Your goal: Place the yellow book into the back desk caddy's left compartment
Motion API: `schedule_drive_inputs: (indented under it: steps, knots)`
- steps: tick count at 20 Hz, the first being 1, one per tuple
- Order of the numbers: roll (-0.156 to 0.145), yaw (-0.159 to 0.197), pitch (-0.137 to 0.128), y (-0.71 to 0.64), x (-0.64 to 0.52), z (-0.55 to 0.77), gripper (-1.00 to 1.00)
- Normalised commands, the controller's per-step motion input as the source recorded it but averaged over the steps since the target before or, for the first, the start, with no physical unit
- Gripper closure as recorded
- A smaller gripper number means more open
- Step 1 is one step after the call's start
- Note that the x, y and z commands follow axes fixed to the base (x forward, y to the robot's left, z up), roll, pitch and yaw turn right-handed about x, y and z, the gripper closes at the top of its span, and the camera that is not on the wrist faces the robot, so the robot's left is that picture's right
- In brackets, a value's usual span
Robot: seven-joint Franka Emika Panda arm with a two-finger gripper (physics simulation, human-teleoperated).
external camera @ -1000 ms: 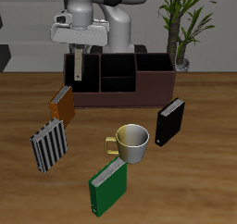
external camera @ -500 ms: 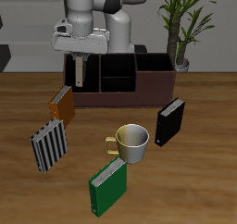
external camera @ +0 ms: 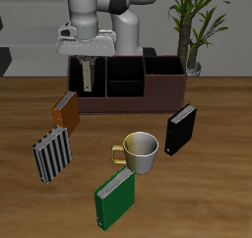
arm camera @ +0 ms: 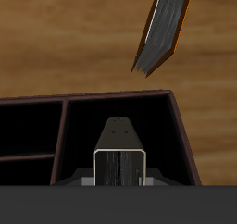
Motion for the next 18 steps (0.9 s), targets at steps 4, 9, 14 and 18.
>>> schedule_drive_inputs:
  steps: [4,9,14,18]
  knots:
    - [-0.046,-0.02,0.019,-0.18,0.2,-0.12,1.0]
    - [-0.007,0.001,0.014,-0.03,0.14,-0.12,1.0]
    - [0.005,-0.01,0.059,-0.01,0.15,-0.2,1.0]
    - [-0.025,-0.025,0.069,-0.05,0.13,-0.18,-1.0]
